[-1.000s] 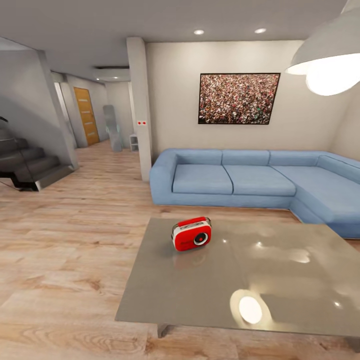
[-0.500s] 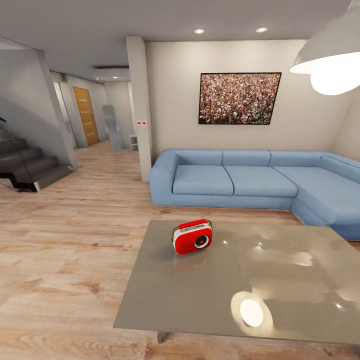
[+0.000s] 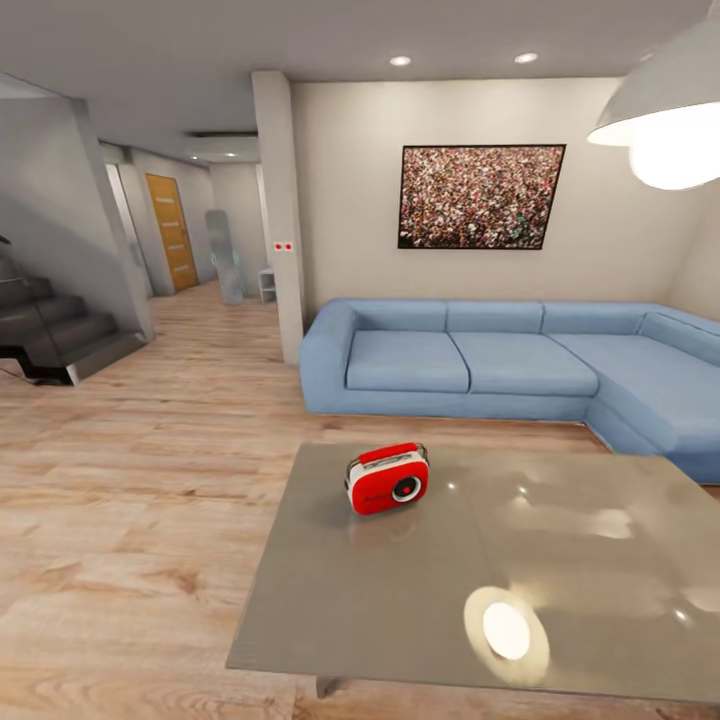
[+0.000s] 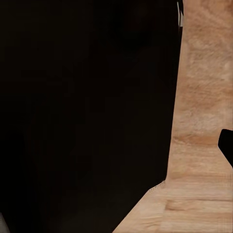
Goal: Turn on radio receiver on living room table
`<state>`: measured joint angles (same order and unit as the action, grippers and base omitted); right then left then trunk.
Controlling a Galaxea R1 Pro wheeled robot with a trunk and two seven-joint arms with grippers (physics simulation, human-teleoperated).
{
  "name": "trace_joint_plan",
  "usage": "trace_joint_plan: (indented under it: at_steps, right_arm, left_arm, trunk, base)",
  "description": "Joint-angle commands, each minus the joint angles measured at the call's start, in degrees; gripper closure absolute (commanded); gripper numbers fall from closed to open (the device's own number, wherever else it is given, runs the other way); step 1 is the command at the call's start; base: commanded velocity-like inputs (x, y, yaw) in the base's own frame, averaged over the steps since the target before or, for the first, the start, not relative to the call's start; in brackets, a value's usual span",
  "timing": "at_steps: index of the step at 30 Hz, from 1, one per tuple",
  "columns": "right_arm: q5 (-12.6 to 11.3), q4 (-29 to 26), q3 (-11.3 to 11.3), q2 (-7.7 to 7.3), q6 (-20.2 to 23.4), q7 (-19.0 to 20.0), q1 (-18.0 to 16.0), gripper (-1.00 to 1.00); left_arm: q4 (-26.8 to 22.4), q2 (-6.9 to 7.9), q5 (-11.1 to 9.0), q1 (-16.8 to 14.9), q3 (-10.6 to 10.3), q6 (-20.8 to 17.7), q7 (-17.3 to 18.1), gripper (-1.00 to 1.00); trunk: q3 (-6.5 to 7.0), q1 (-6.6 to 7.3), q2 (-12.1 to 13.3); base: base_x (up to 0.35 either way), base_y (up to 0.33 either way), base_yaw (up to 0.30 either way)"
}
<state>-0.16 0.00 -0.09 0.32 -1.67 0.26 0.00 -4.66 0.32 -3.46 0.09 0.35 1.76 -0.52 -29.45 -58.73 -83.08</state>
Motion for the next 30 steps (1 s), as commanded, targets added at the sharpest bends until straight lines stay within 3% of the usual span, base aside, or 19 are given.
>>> trace_joint_plan:
  at_steps: [1, 24, 30]
  right_arm:
    - [0.0, 0.0, 0.0, 0.01, 0.0, 0.0, 0.0, -1.0]
    - [0.1, 0.0, -0.1, 0.03, -0.2, -0.1, 0.0, -1.0]
    - [0.0, 0.0, -0.2, 0.03, -0.2, -0.1, 0.0, -1.0]
  left_arm:
    - [0.0, 0.01, 0.0, 0.0, 0.0, 0.0, 0.0, -1.0]
    - [0.0, -0.06, 0.1, 0.0, 0.0, 0.0, 0.0, -1.0]
    - [0.0, -0.06, 0.1, 0.0, 0.0, 0.0, 0.0, -1.0]
  trunk:
    - [0.0, 0.0, 0.0]
    - [0.0, 0.0, 0.0]
    - [0.0, 0.0, 0.0]
  base:
    - [0.291, 0.099, 0.0]
    - [0.312, 0.101, -0.001]
    - [0.166, 0.015, -0.187]
